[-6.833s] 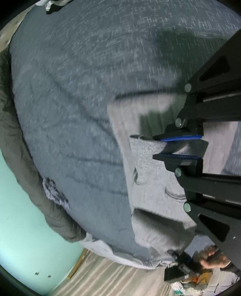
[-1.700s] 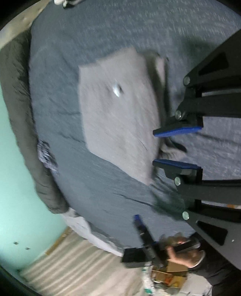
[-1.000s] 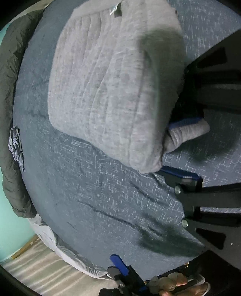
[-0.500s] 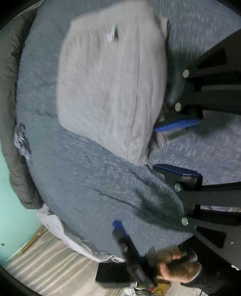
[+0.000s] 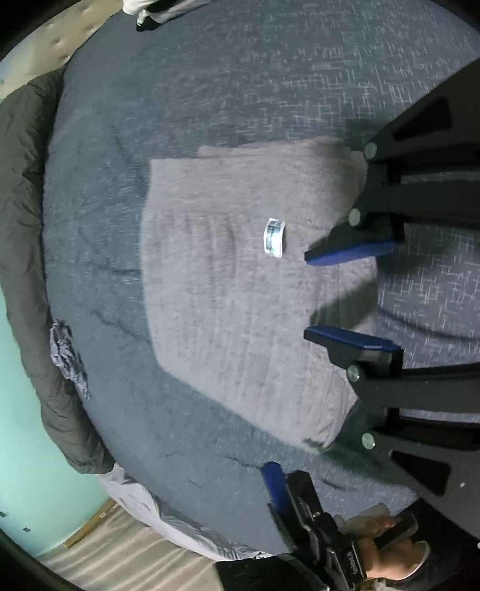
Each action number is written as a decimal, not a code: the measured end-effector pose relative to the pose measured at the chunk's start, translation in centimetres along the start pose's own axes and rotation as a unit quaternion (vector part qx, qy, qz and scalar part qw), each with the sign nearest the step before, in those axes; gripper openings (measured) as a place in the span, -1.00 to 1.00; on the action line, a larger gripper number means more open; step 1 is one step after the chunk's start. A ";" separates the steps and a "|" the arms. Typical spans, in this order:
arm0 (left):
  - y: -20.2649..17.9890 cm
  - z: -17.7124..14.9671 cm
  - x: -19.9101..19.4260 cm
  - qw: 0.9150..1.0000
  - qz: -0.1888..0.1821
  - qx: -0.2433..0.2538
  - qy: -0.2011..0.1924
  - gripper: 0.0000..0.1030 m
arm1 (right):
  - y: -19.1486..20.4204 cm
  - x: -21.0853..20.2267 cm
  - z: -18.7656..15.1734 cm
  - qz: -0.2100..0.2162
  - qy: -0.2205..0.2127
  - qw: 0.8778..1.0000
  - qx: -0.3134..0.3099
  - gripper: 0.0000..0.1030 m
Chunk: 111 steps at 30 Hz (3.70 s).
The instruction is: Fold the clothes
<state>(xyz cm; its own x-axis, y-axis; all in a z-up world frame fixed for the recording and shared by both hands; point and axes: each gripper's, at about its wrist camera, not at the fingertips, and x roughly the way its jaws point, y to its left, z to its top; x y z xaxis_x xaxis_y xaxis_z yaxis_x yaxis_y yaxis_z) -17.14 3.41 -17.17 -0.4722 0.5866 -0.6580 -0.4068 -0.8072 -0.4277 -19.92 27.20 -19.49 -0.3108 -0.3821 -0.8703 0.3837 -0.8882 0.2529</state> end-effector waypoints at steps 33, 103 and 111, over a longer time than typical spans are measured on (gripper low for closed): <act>0.3 -1.1 4.5 0.997 0.032 0.028 0.058 -0.10 | -5.7 3.6 2.0 -0.063 0.002 0.998 0.017 -0.48; 4.0 -3.2 -5.3 0.995 0.093 -0.030 -0.013 -0.09 | -2.9 3.6 -6.1 0.158 -0.055 0.914 0.368 0.37; 4.6 -3.1 -5.5 0.995 0.092 -0.035 -0.015 -0.09 | -3.4 4.6 -6.2 0.174 -0.089 0.892 0.407 0.45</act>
<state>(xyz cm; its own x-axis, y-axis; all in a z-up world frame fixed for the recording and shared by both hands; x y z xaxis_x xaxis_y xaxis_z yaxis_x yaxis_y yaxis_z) -13.93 -3.76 -17.43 -0.5567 0.4287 -0.7115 -0.2560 -0.9034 -0.3440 -17.21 30.02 -26.94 -0.4571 -0.6413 -0.6163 -0.2515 -0.5714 0.7812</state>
